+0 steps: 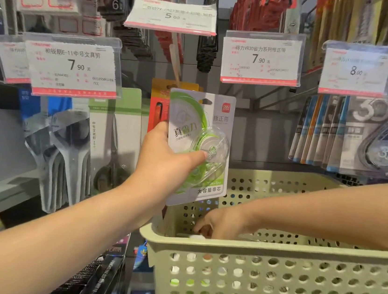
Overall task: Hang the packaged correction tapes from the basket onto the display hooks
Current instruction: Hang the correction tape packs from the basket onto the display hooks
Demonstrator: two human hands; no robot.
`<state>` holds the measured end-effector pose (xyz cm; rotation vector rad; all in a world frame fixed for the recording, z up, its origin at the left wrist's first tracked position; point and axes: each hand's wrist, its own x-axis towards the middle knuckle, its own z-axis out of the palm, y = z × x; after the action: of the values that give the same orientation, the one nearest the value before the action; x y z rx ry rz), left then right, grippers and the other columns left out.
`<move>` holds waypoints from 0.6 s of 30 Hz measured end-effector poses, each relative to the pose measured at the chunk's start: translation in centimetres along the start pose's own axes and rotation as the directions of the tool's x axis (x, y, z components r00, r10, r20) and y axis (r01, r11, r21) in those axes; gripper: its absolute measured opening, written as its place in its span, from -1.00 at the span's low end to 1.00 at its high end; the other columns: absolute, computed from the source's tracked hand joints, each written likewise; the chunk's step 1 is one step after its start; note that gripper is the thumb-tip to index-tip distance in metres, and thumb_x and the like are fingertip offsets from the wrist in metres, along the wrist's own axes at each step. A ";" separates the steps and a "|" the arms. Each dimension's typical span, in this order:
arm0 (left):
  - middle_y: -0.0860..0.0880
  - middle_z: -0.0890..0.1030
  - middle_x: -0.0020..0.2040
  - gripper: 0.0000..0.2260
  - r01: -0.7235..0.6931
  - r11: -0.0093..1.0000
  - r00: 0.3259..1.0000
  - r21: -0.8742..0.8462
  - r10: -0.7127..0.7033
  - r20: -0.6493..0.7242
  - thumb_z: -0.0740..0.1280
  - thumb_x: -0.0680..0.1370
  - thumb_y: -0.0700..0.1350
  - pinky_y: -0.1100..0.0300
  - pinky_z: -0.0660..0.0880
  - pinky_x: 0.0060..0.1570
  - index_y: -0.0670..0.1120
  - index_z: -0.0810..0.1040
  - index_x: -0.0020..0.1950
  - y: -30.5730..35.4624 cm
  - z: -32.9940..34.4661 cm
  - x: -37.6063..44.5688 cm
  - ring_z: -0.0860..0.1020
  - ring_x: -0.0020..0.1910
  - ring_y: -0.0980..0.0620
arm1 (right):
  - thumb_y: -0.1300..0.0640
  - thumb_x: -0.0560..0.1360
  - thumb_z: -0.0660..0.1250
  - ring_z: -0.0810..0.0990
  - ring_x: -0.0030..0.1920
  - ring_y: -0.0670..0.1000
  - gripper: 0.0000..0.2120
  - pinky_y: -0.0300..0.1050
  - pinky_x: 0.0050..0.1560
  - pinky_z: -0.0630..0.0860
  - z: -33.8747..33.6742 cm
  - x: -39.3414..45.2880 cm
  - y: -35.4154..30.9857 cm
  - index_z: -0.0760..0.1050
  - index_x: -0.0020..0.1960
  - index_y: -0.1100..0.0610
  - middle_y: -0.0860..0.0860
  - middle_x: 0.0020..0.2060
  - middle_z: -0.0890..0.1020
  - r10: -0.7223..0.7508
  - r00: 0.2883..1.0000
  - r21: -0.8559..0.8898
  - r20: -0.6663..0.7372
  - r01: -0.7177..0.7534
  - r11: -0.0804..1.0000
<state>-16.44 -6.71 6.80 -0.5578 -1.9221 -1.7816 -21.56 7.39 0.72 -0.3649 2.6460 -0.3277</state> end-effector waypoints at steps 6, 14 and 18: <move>0.01 0.64 0.09 -0.54 0.005 1.000 1.000 0.007 -0.005 -0.015 0.51 0.34 -0.24 -0.06 0.51 0.17 0.00 0.47 0.17 0.0 0.0 -0.1 0.61 0.08 -0.02 | 0.16 0.49 0.35 0.46 0.11 -0.06 -0.55 -0.25 0.16 0.35 -1.1 -1.6 0.0 0.41 0.35 0.20 0.07 0.32 0.50 -0.020 0.996 0.184 -0.081 0.035 0.982; 0.00 0.63 0.09 -0.58 0.021 1.000 0.997 0.008 -0.020 -0.073 0.50 0.37 -0.24 0.00 0.53 0.15 -0.04 0.46 0.16 0.3 0.0 -0.2 0.60 0.08 -0.01 | 0.16 0.46 0.39 0.48 0.04 -0.05 -0.70 -0.18 0.21 0.38 -2.4 -3.2 0.0 0.55 0.16 0.23 -0.09 -0.13 0.56 -0.031 0.991 0.159 -0.127 0.052 0.986; -0.01 0.63 0.08 -0.61 0.034 0.999 0.996 -0.006 -0.034 -0.081 0.48 0.39 -0.26 0.10 0.55 0.04 -0.02 0.45 0.13 0.4 0.0 -0.2 0.61 0.06 0.00 | 0.19 0.47 0.38 0.53 -0.14 -0.08 -0.75 -0.28 -0.06 0.48 -2.5 -3.9 -0.3 0.55 0.13 0.22 -0.06 -0.20 0.57 -0.088 0.988 0.164 -0.127 0.108 0.981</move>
<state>-16.03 -6.72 6.97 -0.4501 -1.8834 -1.8019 -19.33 8.74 4.54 -0.4327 2.6952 -0.6216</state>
